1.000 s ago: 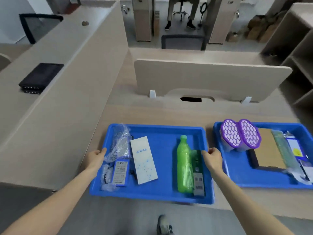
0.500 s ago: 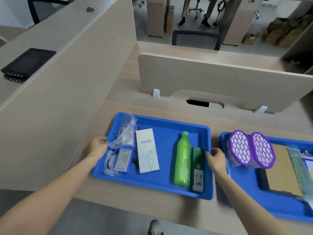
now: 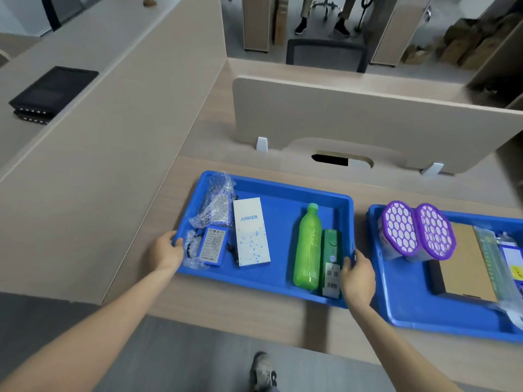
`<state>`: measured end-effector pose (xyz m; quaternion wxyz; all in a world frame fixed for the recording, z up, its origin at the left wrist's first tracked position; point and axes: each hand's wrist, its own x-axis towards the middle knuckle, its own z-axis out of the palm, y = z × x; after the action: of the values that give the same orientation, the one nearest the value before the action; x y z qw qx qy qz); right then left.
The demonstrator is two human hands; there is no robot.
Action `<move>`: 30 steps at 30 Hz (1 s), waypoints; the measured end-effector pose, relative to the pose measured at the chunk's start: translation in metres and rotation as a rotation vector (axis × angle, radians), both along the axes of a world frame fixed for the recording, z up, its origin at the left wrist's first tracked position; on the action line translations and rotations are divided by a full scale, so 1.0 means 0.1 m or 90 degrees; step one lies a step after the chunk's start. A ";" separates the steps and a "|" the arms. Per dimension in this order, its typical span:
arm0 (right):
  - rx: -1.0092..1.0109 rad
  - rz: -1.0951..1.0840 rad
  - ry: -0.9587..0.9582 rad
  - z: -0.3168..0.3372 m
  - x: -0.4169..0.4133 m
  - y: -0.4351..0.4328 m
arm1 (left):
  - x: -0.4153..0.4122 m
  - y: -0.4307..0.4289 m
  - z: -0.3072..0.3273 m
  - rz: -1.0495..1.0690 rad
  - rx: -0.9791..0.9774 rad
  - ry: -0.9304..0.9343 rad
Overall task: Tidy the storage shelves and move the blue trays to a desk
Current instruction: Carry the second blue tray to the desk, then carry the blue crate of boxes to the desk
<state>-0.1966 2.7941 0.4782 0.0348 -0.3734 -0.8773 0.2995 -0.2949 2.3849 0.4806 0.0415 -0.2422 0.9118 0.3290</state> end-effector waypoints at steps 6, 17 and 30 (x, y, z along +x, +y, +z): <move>0.027 -0.012 -0.013 -0.02 -0.02 -0.04 | 0.04 -0.03 -0.07 -0.004 -0.027 0.018; 0.086 0.212 0.087 0.47 0.46 -0.88 | 0.80 -0.36 0.19 0.016 0.093 0.126; -0.257 0.877 -0.537 -0.03 1.25 -4.57 | 6.01 -1.41 -0.32 0.801 0.308 -0.180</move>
<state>-0.0718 2.3367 0.4754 -0.5554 0.1672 -0.7784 0.2402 0.3059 2.2440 0.4484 0.0138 -0.7502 0.4844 0.4498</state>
